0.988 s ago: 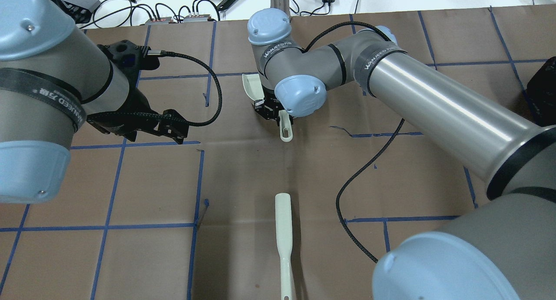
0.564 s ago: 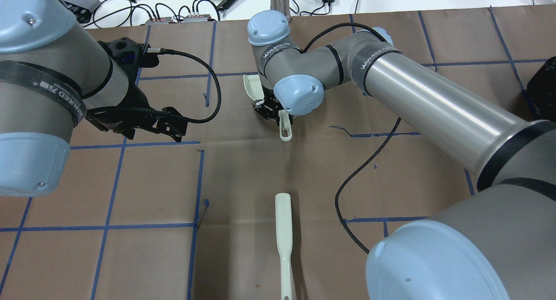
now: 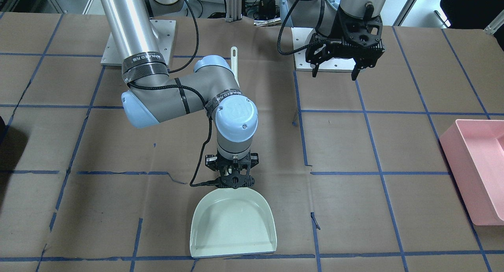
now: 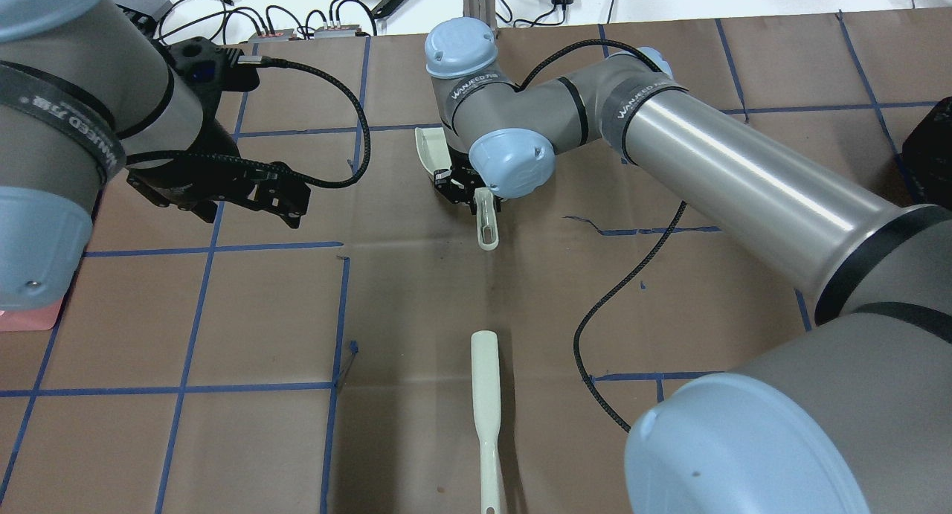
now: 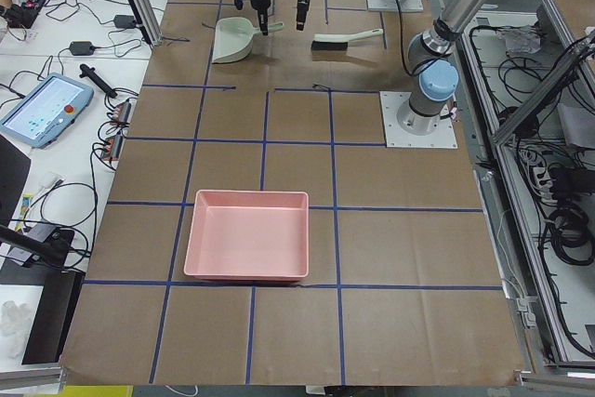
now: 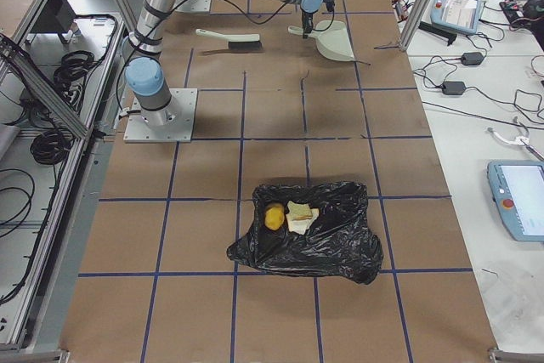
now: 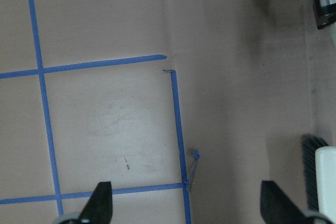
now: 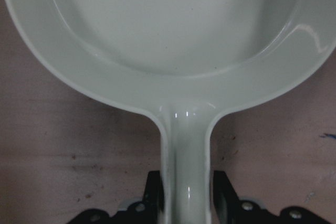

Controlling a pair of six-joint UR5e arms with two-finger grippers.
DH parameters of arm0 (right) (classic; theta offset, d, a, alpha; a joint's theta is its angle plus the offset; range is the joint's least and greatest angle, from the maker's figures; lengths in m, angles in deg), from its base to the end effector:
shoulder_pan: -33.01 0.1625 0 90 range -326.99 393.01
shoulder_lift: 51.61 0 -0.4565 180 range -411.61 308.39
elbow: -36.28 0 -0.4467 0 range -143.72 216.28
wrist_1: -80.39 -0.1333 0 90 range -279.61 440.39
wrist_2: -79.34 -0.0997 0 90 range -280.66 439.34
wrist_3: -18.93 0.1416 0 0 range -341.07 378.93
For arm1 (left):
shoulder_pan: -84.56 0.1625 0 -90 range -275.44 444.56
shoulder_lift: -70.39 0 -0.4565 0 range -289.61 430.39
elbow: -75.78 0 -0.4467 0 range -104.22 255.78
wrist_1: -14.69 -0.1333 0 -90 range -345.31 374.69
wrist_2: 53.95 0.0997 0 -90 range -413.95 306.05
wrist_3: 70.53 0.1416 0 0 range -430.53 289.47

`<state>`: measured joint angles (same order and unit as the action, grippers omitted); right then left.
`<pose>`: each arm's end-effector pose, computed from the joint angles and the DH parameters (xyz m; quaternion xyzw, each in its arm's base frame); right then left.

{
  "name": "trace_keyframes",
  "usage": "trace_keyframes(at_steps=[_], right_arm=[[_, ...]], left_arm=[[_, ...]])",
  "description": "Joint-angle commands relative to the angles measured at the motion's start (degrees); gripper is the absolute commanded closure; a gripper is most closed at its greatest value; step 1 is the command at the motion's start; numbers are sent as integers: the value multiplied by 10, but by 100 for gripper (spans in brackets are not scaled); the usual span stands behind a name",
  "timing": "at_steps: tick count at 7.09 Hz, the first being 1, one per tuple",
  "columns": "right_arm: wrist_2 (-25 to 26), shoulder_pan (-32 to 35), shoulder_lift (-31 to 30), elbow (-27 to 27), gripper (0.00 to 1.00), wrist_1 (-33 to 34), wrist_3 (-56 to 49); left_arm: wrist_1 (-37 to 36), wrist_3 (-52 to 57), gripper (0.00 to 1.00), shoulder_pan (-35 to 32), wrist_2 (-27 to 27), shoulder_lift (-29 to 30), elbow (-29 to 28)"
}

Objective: Sweep and dump trash in nearest bin
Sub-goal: 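Lower the dustpan flat onto the table with the right gripper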

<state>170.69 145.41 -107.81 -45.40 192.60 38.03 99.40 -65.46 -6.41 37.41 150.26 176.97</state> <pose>0.4055 -0.6426 0.2027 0.0291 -0.9991 -0.0225 0.0211 -0.1380 -0.4739 0.4698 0.0522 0.9979 -0.0365 0.0132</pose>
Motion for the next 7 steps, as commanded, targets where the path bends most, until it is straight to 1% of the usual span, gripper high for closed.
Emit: trace_keyframes(at_steps=[1, 3, 5, 7], right_arm=[[1, -8, -7, 1, 0, 0, 0], [7, -17, -58, -2, 0, -16, -5], [8, -46, -114, -6, 0, -107, -11], [10, -98, -184, -7, 0, -195, -108]], left_arm=[[36, -1, 1, 0, 0, -9, -14], [43, 0, 1, 0, -2, -4, -17], [42, -1, 1, 1, -3, 2, -18], [42, -4, 1, 1, -4, 5, -18]])
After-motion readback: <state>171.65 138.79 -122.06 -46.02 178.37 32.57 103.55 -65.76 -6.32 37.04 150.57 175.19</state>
